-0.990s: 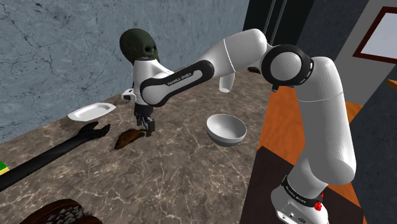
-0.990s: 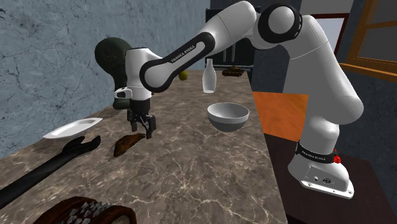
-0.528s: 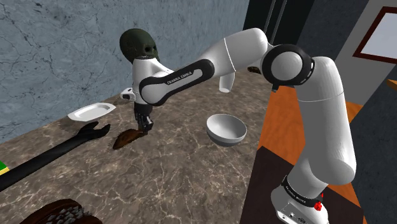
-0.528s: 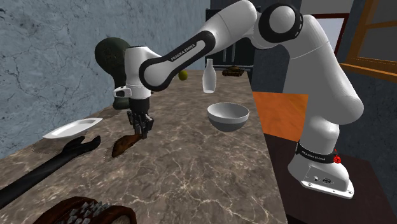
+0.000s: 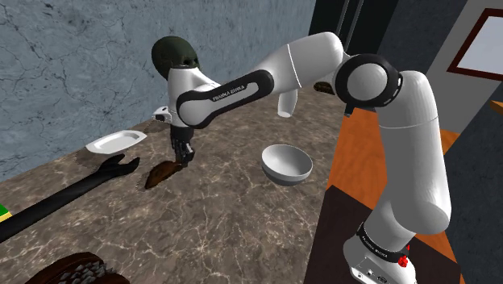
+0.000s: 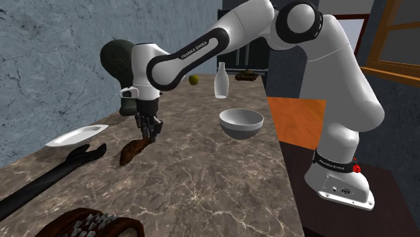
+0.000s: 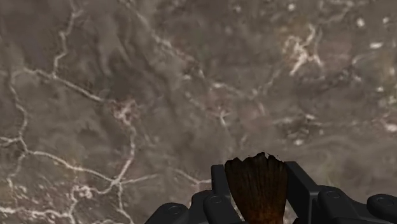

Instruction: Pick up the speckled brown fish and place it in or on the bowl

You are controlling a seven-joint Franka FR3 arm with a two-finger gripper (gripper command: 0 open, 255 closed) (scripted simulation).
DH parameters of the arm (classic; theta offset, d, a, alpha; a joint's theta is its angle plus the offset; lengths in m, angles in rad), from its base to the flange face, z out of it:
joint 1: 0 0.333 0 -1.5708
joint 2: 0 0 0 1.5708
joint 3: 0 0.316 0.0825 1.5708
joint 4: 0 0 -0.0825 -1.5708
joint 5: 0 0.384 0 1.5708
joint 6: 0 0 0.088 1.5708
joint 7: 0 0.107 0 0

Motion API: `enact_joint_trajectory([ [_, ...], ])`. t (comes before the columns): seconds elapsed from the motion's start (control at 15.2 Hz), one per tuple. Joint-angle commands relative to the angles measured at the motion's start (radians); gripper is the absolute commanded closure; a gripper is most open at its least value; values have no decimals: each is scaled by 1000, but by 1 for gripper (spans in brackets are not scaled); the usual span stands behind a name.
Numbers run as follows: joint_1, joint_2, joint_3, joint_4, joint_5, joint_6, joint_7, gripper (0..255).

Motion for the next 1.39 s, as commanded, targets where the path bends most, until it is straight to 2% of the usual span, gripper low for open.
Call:
enact_joint_trajectory([
  [0.0,-2,-10,2,10,4,-20,-2,255],
  [1.32,-2,-83,21,172,34,-251,-15,255],
])
